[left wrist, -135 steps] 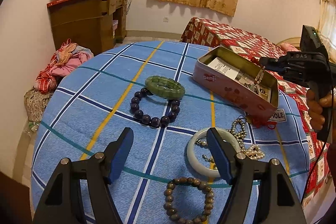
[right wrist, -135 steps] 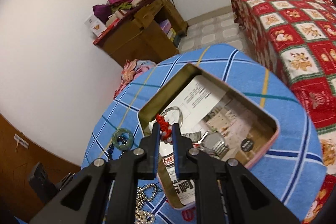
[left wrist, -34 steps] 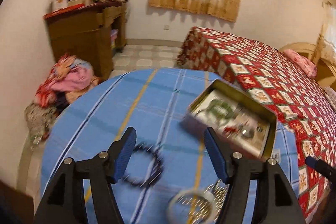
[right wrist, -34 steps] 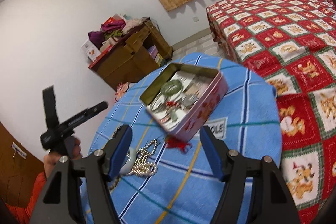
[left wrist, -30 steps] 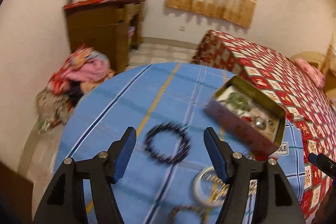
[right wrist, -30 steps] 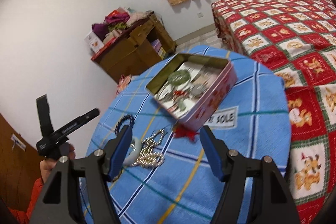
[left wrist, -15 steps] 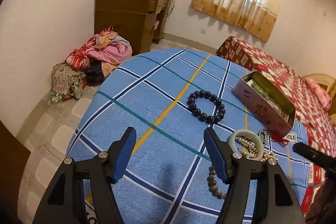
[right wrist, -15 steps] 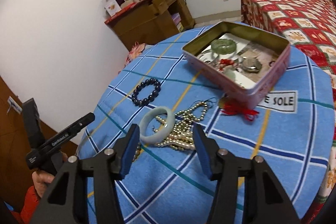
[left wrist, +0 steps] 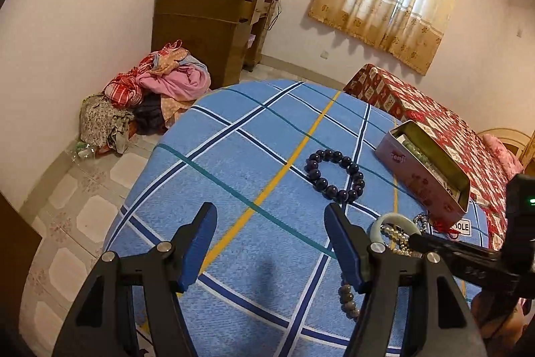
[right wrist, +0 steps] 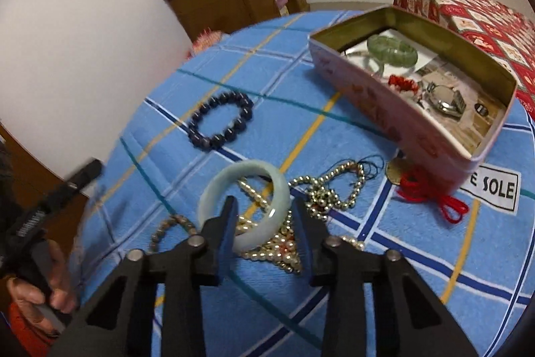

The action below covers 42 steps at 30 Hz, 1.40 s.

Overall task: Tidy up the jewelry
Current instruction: 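Close the right gripper on the white jade bangle, then carry the white jade bangle into the pink tin and open the right gripper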

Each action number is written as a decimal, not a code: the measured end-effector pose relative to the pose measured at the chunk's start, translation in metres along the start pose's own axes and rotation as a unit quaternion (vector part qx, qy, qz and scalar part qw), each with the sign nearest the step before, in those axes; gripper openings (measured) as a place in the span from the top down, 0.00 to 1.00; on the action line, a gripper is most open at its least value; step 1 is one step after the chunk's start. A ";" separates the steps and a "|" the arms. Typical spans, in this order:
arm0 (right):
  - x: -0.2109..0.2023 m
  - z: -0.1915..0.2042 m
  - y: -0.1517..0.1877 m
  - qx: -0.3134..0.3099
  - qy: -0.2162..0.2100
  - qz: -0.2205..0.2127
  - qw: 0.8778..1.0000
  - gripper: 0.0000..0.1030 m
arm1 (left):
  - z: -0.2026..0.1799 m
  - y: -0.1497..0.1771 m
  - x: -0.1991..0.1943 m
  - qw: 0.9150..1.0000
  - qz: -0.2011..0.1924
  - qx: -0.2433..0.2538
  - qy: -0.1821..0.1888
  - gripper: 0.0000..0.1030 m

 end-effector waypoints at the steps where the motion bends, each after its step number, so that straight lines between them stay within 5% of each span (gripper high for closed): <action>1: 0.001 0.000 0.000 -0.002 0.002 0.001 1.000 0.70 | 0.000 -0.001 0.000 1.000 -0.002 0.002 -0.001 0.35; 14: 0.010 0.003 -0.005 -0.042 0.045 0.027 0.998 0.85 | -0.002 -0.001 0.001 1.000 -0.003 0.008 0.001 0.35; 26: -0.055 -0.011 -0.024 0.037 -0.024 -0.068 0.997 0.85 | -0.016 -0.005 0.006 1.000 -0.003 0.022 0.015 0.35; 34: -0.104 -0.099 -0.071 0.084 0.055 -0.129 0.987 0.85 | -0.034 -0.008 0.015 0.999 0.002 0.042 0.025 0.35; 38: -0.092 -0.152 -0.092 0.118 0.092 -0.118 0.982 0.85 | -0.042 -0.010 0.022 0.998 0.005 0.059 0.023 0.35; 42: -0.055 -0.176 -0.103 0.149 0.082 -0.089 0.981 0.85 | -0.046 -0.013 0.030 0.998 0.008 0.064 0.019 0.35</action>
Point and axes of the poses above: each gripper's, at about its wrist camera, not at the fingertips, and x roughly the way its jaws point, z to its left, y to its underside, the point moved 10 cm from there along x, roughly the way its jaws point, and after that the axes turned 5 degrees about -x, right-handed, at the moved point
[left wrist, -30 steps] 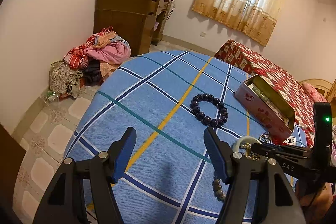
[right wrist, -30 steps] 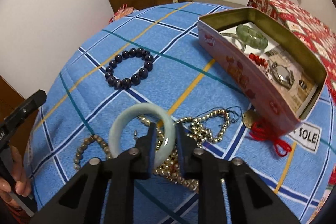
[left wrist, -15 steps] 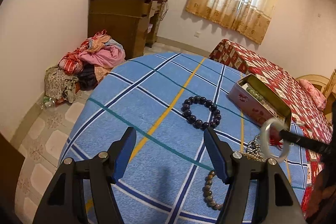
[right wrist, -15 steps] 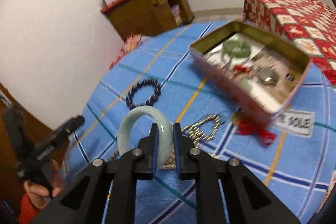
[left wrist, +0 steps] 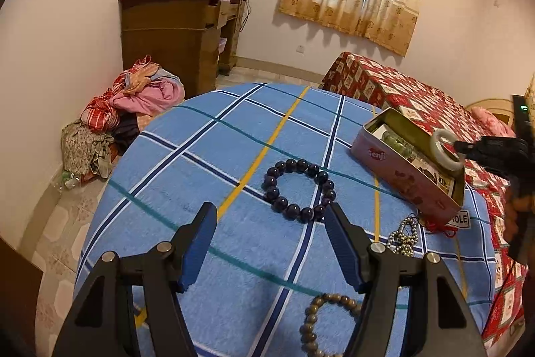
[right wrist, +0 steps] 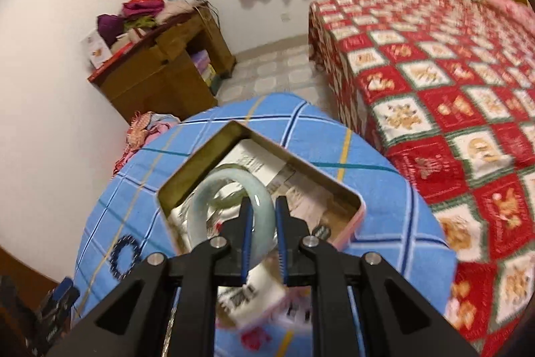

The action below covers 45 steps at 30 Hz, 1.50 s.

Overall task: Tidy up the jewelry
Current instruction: 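Carry the white jade bangle into the pink tin and open the right gripper, then grasp the black bead bracelet with the left gripper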

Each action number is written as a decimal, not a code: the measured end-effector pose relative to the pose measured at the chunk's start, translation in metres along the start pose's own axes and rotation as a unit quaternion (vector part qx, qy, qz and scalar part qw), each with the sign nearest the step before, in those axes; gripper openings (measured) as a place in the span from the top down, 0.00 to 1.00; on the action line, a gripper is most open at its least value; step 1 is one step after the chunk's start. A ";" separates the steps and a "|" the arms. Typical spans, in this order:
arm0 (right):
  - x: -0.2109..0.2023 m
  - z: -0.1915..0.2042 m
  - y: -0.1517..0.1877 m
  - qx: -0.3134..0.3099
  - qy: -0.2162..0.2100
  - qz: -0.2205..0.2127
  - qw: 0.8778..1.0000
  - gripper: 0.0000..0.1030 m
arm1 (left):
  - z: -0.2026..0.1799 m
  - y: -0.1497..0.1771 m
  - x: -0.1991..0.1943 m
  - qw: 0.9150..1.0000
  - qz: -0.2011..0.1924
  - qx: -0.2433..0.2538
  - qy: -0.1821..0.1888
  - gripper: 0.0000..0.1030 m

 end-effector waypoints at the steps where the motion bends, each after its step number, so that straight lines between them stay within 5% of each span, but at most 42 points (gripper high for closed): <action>1: 0.011 -0.001 -0.001 0.008 -0.002 0.009 1.000 0.85 | 0.000 -0.001 0.002 1.000 0.002 0.001 -0.001 0.35; 14: 0.046 -0.017 -0.007 0.003 0.029 0.032 0.999 0.84 | -0.004 -0.008 0.024 1.000 0.008 0.007 -0.005 0.35; 20: 0.047 -0.009 -0.009 -0.009 0.017 0.024 1.000 0.69 | -0.009 -0.008 0.026 1.000 0.014 0.014 -0.006 0.35; 25: 0.007 -0.002 -0.018 -0.002 -0.007 -0.040 0.999 0.44 | -0.013 -0.008 0.035 0.999 0.029 0.027 -0.006 0.35; 34: -0.068 0.018 0.028 -0.037 0.010 -0.105 0.994 0.44 | 0.008 -0.016 0.085 0.994 0.070 -0.003 -0.079 0.35; 38: -0.074 0.014 0.048 -0.033 0.004 -0.092 0.995 0.44 | 0.005 -0.009 0.095 0.991 0.088 0.009 -0.098 0.51; 43: -0.081 0.005 0.055 -0.016 -0.002 -0.089 0.996 0.44 | -0.005 -0.008 0.098 0.991 0.084 0.030 -0.095 0.86; 45: -0.086 0.001 0.054 -0.008 -0.003 -0.096 0.995 0.44 | -0.007 -0.009 0.100 0.992 0.081 0.036 -0.089 0.87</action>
Point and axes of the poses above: each gripper's, at about its wrist camera, not at the fingertips, and x roughly the way its jaws point, z to its left, y to its underside, the point moved 10 cm from there along x, roughly the way its jaws point, and after that the axes turned 5 degrees about -x, right-handed, at the moved point
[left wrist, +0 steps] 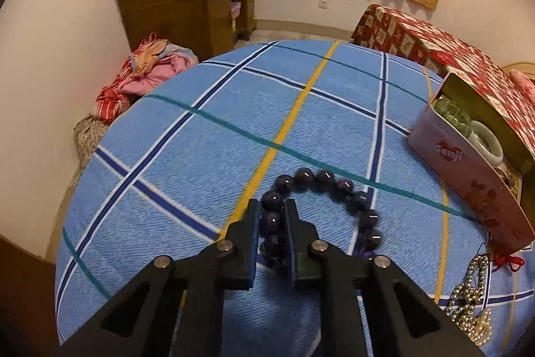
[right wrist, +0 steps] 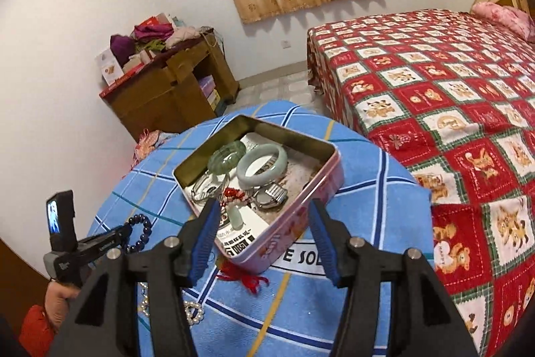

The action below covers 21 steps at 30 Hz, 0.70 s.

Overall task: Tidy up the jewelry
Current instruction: 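Grasp the black bead bracelet with the left gripper, then carry the black bead bracelet into the tin and open the left gripper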

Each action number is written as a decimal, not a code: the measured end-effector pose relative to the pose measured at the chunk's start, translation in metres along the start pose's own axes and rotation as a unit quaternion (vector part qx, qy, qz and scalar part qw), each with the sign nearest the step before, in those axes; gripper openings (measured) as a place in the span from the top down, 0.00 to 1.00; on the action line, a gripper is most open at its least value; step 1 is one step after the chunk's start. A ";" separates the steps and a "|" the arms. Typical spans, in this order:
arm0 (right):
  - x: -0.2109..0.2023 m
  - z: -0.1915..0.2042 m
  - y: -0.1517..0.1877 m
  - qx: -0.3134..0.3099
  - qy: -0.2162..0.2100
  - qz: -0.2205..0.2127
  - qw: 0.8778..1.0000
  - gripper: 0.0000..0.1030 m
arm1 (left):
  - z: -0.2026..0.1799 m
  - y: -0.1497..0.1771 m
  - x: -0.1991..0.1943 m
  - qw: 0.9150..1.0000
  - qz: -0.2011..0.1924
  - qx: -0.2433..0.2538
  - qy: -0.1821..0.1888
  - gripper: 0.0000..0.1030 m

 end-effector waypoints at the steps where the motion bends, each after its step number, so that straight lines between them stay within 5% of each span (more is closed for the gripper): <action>1: -0.003 -0.001 -0.001 0.002 0.001 -0.003 1.000 0.44 | -0.002 0.000 0.000 1.000 -0.002 0.005 0.003 0.87; 11: -0.018 -0.020 0.002 0.042 -0.007 -0.017 0.999 0.44 | -0.038 -0.034 -0.054 0.993 -0.083 0.024 0.081 0.87; 21: -0.021 -0.022 0.005 0.045 -0.012 -0.019 0.999 0.44 | -0.083 -0.057 -0.087 0.984 -0.113 0.049 0.128 0.87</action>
Point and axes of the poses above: each gripper's, at about its wrist camera, not at the fingertips, and x roughly the way its jaws point, z to its left, y to its underside, the point moved 10 cm from there along x, roughly the way its jaws point, and after that the axes turned 5 degrees about -x, right-handed, at the moved point
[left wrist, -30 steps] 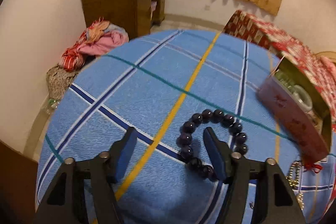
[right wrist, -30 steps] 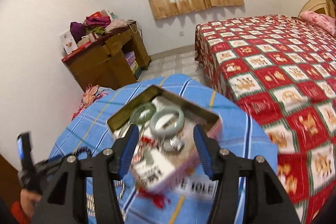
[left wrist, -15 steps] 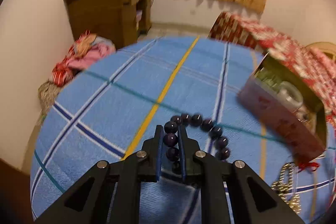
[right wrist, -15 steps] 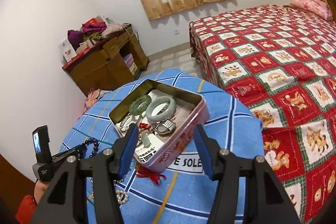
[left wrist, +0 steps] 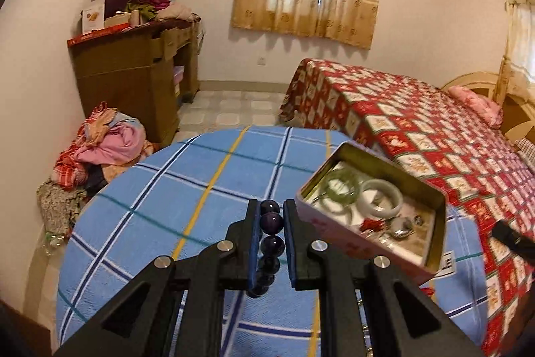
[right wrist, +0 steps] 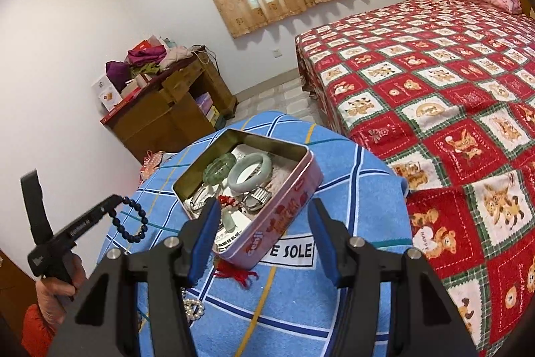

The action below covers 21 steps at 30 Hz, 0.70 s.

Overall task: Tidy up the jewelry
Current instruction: 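Carry the black bead bracelet into the tin and open the left gripper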

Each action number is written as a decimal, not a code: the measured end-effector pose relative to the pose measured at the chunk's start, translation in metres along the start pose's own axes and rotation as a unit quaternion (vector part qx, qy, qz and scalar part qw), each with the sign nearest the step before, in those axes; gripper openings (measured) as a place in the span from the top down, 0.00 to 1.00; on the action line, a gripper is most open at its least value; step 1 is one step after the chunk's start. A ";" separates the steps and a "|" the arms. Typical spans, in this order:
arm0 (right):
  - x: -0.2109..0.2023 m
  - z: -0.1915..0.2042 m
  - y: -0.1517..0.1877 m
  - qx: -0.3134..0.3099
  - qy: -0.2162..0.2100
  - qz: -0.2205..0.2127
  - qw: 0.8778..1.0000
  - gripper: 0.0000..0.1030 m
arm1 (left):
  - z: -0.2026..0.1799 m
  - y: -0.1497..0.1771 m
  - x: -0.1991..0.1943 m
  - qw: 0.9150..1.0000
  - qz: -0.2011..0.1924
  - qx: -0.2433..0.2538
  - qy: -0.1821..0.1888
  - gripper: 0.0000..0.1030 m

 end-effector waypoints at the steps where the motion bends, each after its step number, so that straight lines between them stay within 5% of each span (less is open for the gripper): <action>1: 0.000 0.000 0.000 0.001 -0.001 0.000 1.000 0.44 | -0.004 -0.002 -0.001 1.000 -0.001 0.001 0.006 0.87; 13: -0.009 -0.008 -0.002 0.005 -0.003 -0.009 1.000 0.44 | -0.099 -0.038 0.025 0.996 -0.005 0.051 0.079 0.87; 21: -0.012 -0.021 -0.004 0.014 0.002 -0.010 1.000 0.44 | -0.119 -0.026 0.074 0.995 0.021 0.065 0.076 0.87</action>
Point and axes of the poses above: each gripper's, at about its wrist camera, not at the fingertips, and x roughly the way its jaws point, z to its left, y to its underside, the point moved 10 cm from there along x, roughly the way its jaws point, and after that the axes turned 5 degrees about -x, right-handed, at the moved point
